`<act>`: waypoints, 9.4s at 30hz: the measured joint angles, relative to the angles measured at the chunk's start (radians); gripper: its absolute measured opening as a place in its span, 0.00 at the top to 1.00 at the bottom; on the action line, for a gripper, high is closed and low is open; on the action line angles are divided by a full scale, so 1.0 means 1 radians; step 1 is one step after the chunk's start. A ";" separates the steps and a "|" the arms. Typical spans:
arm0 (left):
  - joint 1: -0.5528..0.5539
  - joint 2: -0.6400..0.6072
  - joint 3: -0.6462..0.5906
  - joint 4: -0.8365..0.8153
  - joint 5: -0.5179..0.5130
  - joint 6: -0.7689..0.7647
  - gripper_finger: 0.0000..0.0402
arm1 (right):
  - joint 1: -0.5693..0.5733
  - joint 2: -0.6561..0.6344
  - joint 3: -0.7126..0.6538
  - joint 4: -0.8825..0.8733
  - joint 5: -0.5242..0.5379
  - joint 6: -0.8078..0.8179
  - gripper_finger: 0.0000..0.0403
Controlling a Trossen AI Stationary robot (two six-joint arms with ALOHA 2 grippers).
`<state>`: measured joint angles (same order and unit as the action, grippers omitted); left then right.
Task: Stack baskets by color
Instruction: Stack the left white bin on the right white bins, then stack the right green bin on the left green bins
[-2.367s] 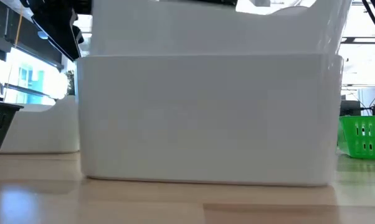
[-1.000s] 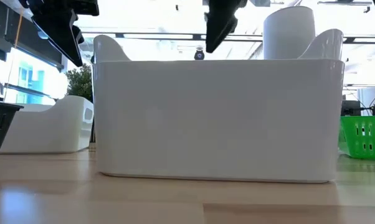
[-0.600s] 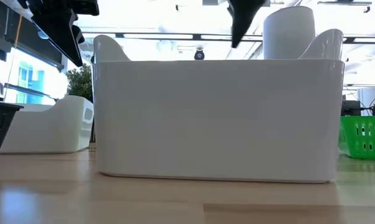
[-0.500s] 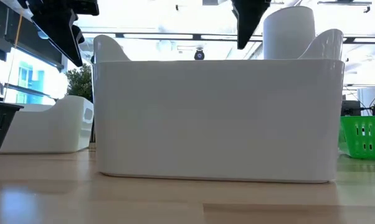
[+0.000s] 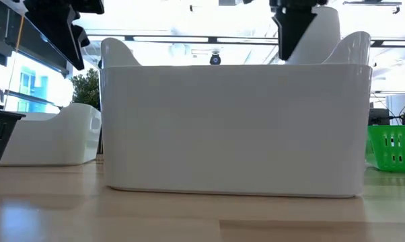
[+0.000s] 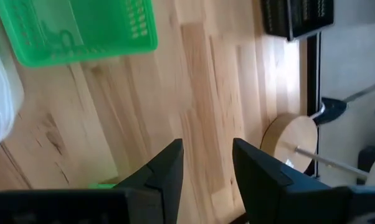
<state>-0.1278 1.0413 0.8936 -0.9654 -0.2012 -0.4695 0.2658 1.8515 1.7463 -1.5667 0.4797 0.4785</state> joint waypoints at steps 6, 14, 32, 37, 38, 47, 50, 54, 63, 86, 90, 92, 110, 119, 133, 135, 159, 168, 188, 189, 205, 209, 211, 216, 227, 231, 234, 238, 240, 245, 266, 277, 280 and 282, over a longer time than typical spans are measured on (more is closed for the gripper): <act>-0.044 0.000 0.000 -0.003 0.003 -0.040 0.65 | 0.011 -0.055 -0.116 0.000 -0.002 0.074 0.69; -0.119 0.004 0.000 -0.004 0.051 -0.112 0.65 | 0.012 -0.200 -0.306 0.055 0.010 0.188 0.69; -0.247 0.243 0.000 -0.010 0.110 -0.316 0.65 | 0.012 -0.388 -0.468 0.275 -0.006 0.221 0.69; -0.246 0.311 0.000 -0.011 0.105 -0.317 0.65 | 0.012 -0.388 -0.468 0.285 -0.015 0.218 0.69; -0.246 0.322 0.000 -0.011 0.104 -0.317 0.65 | 0.012 -0.388 -0.468 0.286 -0.018 0.217 0.69; -0.246 0.416 -0.001 -0.010 0.086 -0.324 0.65 | 0.012 -0.387 -0.468 0.286 -0.019 0.209 0.69; -0.246 0.444 -0.001 -0.011 0.073 -0.325 0.65 | 0.012 -0.387 -0.468 0.289 -0.020 0.209 0.69; -0.246 0.481 -0.001 -0.009 0.056 -0.331 0.65 | 0.012 -0.387 -0.468 0.290 -0.020 0.209 0.69; -0.245 0.547 -0.001 -0.003 0.055 -0.331 0.70 | 0.012 -0.387 -0.468 0.293 -0.022 0.210 0.69; -0.246 0.514 0.043 -0.014 0.018 -0.293 1.00 | 0.012 -0.386 -0.468 0.325 -0.027 0.221 0.69; -0.246 0.510 0.113 -0.021 -0.008 -0.248 1.00 | 0.012 -0.386 -0.468 0.338 -0.027 0.221 0.69; -0.246 0.510 0.156 -0.022 -0.020 -0.220 1.00 | 0.012 -0.386 -0.468 0.341 -0.018 0.230 0.69; -0.253 0.510 0.538 -0.096 -0.220 -0.019 1.00 | 0.003 -0.386 -0.468 0.327 0.136 0.475 0.69; -0.261 0.510 0.614 -0.020 -0.267 0.130 1.00 | -0.068 -0.386 -0.468 0.292 0.147 0.508 0.69; -0.266 0.511 0.693 0.089 -0.253 0.194 1.00 | -0.189 -0.386 -0.468 0.273 0.069 0.456 0.69; -0.267 0.511 0.720 0.087 -0.252 0.193 1.00 | -0.200 -0.386 -0.468 0.273 0.070 0.453 0.69; -0.299 0.808 1.014 -0.117 -0.228 0.141 1.00 | -0.247 -0.387 -0.468 0.269 0.066 0.411 0.69; -0.327 0.926 1.098 -0.130 -0.196 0.164 1.00 | -0.247 -0.387 -0.468 0.262 0.064 0.411 0.69; -0.300 1.015 1.124 -0.097 -0.151 0.185 1.00 | -0.246 -0.387 -0.468 0.262 0.034 0.411 0.69; -0.299 1.024 1.124 -0.102 -0.145 0.184 1.00 | -0.246 -0.387 -0.468 0.262 0.034 0.411 0.69; -0.267 1.116 1.122 -0.116 -0.016 0.161 1.00 | -0.246 -0.386 -0.468 0.262 0.035 0.411 0.69; -0.253 1.136 1.122 -0.117 0.018 0.159 1.00 | -0.246 -0.386 -0.468 0.262 0.035 0.411 0.69; -0.251 1.143 1.122 -0.122 0.020 0.159 1.00 | -0.246 -0.386 -0.468 0.262 0.035 0.411 0.69; -0.251 1.143 1.122 -0.127 0.013 0.160 1.00 | -0.246 -0.386 -0.468 0.262 0.035 0.399 0.69; -0.250 1.143 1.122 -0.114 0.018 0.219 0.86 | -0.246 -0.386 -0.468 0.261 0.023 0.399 0.69; -0.250 1.143 1.122 -0.106 0.036 0.219 0.78 | -0.246 -0.386 -0.468 0.261 0.022 0.394 0.69; -0.241 1.135 1.122 -0.111 0.098 0.219 0.73 | -0.246 -0.386 -0.468 0.261 0.021 0.392 0.69; -0.236 1.108 1.122 -0.135 0.155 0.240 0.70 | -0.246 -0.386 -0.468 0.261 0.012 0.370 0.69; -0.236 1.081 1.122 -0.147 0.142 0.261 0.70 | -0.246 -0.386 -0.468 0.262 0.005 0.367 0.69; -0.234 0.994 1.122 -0.211 0.042 0.280 0.71 | -0.245 -0.387 -0.468 0.281 -0.017 0.309 0.69; -0.162 0.498 0.644 -0.281 -0.224 -0.050 0.71 | -0.258 -0.386 -0.468 0.712 -0.287 -0.242 0.69; -0.098 0.262 0.343 -0.190 -0.219 -0.131 0.71 | -0.310 -0.376 -0.468 0.831 -0.335 -0.348 0.69; -0.083 0.218 0.281 -0.180 -0.219 -0.150 0.71 | -0.331 -0.366 -0.468 0.830 -0.335 -0.360 0.69; -0.066 0.191 0.240 -0.164 -0.219 -0.155 0.71 | -0.347 -0.362 -0.468 0.824 -0.333 -0.375 0.69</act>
<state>-0.1936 1.2323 1.1338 -1.1294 -0.4202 -0.6242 -0.0809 1.4898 1.2778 -0.7426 0.1464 0.1039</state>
